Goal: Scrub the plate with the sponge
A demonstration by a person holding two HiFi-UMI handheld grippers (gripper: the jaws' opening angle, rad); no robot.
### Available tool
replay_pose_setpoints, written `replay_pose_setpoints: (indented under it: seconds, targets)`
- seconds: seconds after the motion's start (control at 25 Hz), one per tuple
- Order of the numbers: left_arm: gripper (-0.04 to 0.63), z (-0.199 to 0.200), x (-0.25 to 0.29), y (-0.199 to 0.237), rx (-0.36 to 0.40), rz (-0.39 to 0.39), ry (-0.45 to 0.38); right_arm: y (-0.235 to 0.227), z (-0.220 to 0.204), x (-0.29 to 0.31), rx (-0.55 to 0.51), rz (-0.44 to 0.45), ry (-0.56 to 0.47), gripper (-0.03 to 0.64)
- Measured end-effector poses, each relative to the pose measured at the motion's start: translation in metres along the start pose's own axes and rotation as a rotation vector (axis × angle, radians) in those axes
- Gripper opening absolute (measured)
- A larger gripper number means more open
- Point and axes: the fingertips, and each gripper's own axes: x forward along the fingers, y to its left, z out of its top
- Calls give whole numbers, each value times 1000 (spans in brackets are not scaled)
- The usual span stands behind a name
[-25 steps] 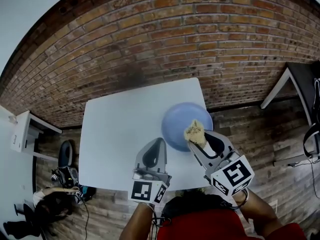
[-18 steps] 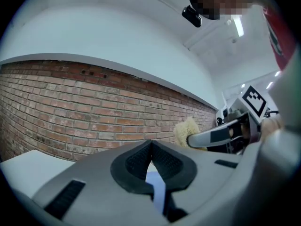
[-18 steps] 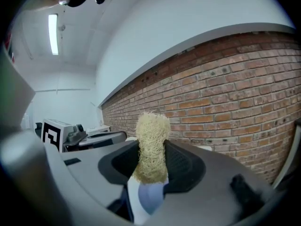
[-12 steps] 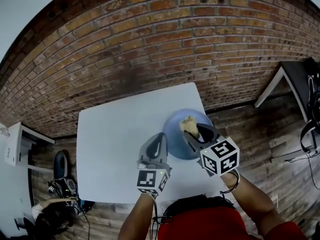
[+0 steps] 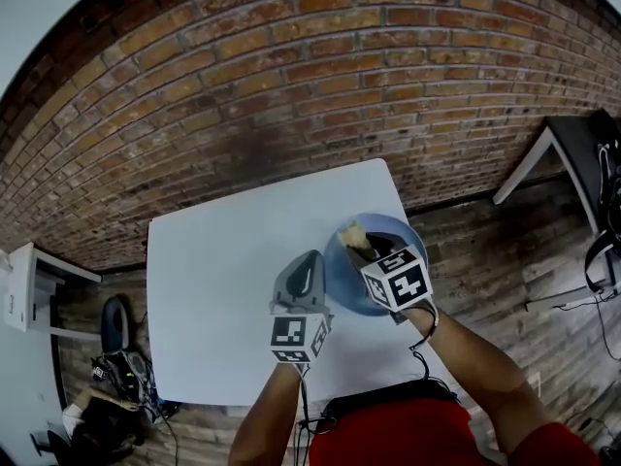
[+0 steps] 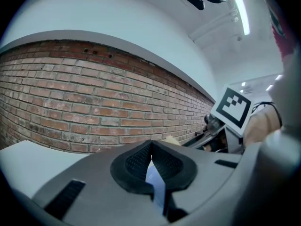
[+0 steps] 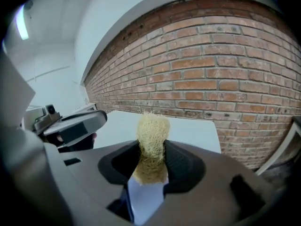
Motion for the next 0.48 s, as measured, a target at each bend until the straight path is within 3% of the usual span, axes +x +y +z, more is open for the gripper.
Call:
replay_pose_setpoints:
  seconds: [0.48]
  targets:
    - [12, -26, 14, 25, -25, 9, 54, 4, -31, 71, -15, 33, 200, 161]
